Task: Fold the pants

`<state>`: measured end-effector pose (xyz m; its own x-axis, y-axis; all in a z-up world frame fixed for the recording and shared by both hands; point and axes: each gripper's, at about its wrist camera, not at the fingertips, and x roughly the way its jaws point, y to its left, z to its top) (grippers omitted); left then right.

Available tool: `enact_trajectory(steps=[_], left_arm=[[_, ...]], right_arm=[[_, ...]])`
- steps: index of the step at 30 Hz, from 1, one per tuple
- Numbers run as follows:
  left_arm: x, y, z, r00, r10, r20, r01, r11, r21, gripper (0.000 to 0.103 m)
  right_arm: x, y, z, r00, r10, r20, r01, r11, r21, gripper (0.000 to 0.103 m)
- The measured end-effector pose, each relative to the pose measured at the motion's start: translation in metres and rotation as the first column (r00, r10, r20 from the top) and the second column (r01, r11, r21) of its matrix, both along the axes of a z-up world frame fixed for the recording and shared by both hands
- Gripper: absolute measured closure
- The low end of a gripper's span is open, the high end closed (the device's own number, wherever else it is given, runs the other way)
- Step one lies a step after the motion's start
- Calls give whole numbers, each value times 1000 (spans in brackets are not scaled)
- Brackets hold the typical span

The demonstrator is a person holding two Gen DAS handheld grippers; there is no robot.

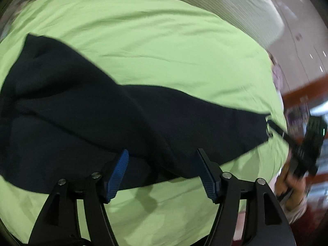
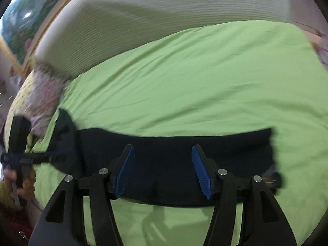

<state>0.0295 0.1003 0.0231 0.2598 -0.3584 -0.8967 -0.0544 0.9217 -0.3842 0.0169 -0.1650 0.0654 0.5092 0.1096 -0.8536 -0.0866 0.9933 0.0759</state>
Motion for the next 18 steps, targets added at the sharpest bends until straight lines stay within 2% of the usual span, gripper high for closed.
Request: enact_trajectory(steps=[3, 6, 9, 14, 15, 18], left_arm=[[11, 20, 2, 994, 107, -29, -106, 994, 35, 35], [27, 38, 5, 974, 218, -63, -215, 975, 53, 35], [46, 45, 7, 955, 283, -87, -276, 958, 80, 34], [83, 61, 1, 913, 384, -139, -372, 922, 109, 33], [88, 63, 1, 906, 398, -143, -383, 916, 122, 31], [99, 77, -2, 884, 440, -156, -410, 892, 191, 30]], right_arm=[[7, 30, -16, 996, 79, -31, -79, 997, 4, 44], [14, 58, -32, 986, 157, -60, -155, 987, 37, 44], [19, 85, -44, 965, 244, -93, -237, 968, 82, 44], [24, 130, -66, 908, 390, -152, -372, 919, 131, 44], [25, 140, -73, 890, 420, -176, -398, 905, 147, 44], [27, 158, -90, 862, 462, -211, -438, 886, 148, 43]])
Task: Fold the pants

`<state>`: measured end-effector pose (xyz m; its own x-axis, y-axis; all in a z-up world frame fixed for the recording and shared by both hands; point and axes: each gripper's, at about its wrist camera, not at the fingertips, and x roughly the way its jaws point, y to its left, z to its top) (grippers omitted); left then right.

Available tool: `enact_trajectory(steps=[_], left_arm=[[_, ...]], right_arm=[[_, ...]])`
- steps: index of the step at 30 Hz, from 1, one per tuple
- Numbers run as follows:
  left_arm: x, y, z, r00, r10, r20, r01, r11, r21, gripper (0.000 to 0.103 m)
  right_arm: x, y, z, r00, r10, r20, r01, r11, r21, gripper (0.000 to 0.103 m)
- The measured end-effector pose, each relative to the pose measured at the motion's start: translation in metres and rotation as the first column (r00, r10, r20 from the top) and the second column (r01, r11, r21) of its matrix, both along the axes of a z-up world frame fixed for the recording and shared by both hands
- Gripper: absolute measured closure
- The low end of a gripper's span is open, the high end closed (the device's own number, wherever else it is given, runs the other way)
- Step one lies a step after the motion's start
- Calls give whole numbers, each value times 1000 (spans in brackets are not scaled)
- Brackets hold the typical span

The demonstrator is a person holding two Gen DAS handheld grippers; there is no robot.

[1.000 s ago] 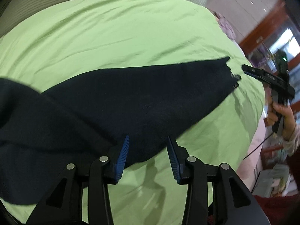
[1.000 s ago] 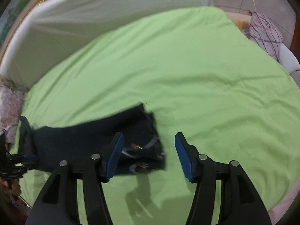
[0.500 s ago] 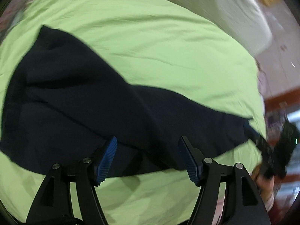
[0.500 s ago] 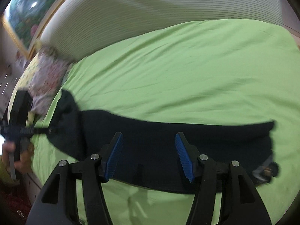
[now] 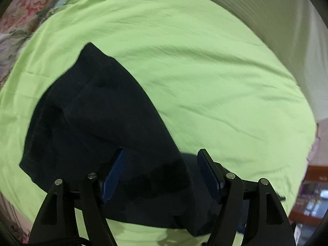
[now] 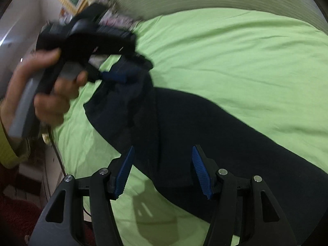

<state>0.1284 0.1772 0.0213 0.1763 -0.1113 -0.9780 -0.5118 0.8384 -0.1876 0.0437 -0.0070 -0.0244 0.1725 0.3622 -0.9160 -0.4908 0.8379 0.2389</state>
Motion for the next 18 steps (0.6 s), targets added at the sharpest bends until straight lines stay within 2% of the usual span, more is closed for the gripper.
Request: enact_trajectory(steps=[3, 5, 8, 10, 11, 12, 14, 15, 18], left_arm=[[8, 7, -7, 999, 22, -31, -21, 999, 40, 31], [12, 7, -12, 999, 22, -44, -19, 998, 63, 39], [13, 6, -19, 999, 2, -46, 2, 997, 74, 79], [10, 7, -19, 999, -15, -35, 18, 996, 84, 85], [7, 8, -17, 1000, -19, -20, 20, 997, 78, 90], [4, 11, -15, 1000, -21, -1, 21, 998, 63, 92], [-7, 14, -7, 999, -17, 41, 16, 999, 33, 95], [-13, 18, -3, 998, -13, 68, 12, 1000, 13, 95], [-39, 36, 9, 990, 11, 138, -6, 999, -41, 96]], right_arm=[[4, 11, -13, 999, 18, -28, -19, 1000, -1, 43], [8, 17, -21, 999, 28, -44, -28, 1000, -2, 43], [12, 23, -31, 998, 33, -54, -34, 999, -21, 43], [13, 26, -35, 997, 41, -64, -43, 999, -29, 45], [13, 28, -37, 996, 55, -70, -57, 998, -32, 54], [13, 30, -37, 995, 66, -73, -69, 997, -36, 69], [11, 35, -35, 994, 87, -68, -90, 995, -47, 89], [10, 35, -33, 993, 95, -64, -97, 994, -42, 94], [7, 37, -21, 991, 127, -50, -128, 992, -19, 96]])
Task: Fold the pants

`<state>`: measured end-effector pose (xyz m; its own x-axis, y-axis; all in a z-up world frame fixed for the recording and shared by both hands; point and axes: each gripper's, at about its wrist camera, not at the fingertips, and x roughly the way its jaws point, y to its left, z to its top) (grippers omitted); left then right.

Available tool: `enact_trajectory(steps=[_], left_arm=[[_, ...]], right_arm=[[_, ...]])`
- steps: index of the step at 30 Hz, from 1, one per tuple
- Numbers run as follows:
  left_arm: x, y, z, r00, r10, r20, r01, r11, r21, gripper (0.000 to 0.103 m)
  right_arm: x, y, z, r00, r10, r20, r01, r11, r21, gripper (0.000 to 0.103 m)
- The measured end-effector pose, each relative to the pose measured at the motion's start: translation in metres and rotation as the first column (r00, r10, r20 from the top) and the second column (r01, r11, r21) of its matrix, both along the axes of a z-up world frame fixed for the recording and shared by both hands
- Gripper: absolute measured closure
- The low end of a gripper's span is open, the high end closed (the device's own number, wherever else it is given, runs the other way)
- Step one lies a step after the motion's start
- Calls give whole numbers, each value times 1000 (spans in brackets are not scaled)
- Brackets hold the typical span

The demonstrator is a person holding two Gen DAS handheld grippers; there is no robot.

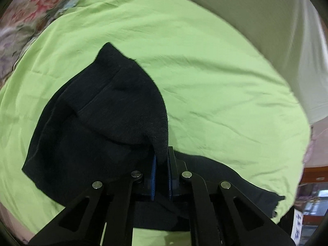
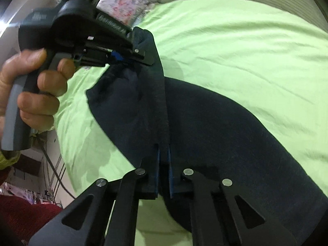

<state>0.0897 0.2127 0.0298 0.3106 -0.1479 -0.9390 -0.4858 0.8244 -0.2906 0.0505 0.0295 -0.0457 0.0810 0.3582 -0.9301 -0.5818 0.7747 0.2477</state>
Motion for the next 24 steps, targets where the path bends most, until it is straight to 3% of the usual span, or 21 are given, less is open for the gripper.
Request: enact_trajectory(steps=[8, 11, 18, 24], left_arm=[[-81, 30, 20, 983, 107, 147, -86, 986, -142, 96], [-105, 45, 9, 972, 153, 178, -121, 976, -181, 97], [-147, 58, -14, 956, 225, 186, -170, 947, -273, 97], [-159, 71, -37, 948, 266, 173, -203, 927, -316, 97]], right_arm=[[-21, 15, 14, 991, 132, 37, -130, 990, -54, 96], [-28, 18, 16, 982, 183, 38, -178, 979, -99, 96], [-32, 25, 11, 969, 247, 12, -241, 954, -177, 96], [-30, 32, -2, 959, 281, -20, -278, 932, -233, 96]])
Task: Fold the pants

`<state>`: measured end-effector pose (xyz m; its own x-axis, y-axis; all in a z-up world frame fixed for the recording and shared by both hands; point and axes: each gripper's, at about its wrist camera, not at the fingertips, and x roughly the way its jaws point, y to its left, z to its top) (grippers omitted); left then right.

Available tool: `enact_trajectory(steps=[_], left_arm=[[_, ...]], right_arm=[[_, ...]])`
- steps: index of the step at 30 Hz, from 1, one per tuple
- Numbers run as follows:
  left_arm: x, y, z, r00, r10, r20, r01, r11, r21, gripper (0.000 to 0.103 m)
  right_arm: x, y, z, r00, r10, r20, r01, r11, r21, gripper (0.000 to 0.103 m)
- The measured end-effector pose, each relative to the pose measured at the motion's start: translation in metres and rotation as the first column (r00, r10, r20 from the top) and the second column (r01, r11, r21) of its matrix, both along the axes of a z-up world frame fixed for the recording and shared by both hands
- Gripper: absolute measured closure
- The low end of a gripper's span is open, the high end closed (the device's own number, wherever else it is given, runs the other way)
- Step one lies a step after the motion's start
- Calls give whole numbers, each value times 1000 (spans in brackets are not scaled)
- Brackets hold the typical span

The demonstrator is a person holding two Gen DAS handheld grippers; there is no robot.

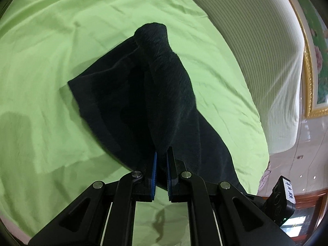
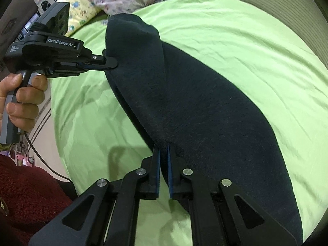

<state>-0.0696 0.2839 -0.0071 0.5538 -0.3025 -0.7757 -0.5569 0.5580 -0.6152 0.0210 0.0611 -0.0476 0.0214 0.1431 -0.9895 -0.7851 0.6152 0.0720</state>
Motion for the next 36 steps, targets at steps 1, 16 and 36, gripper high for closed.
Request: enact_trajectory(steps=[1, 16, 36], left_arm=[[-2, 1, -2, 1000, 6, -1, -6, 1000, -7, 97], [-18, -1, -38, 998, -12, -67, 11, 1000, -6, 99], [9, 33, -15, 961, 133, -241, -118, 990, 76, 34]], right_arm=[[2, 1, 0, 1000, 2, -2, -2, 1000, -7, 96], [14, -1, -5, 996, -13, -85, 10, 999, -31, 88], [114, -52, 36, 897, -442, -4, 435, 881, 186, 50]])
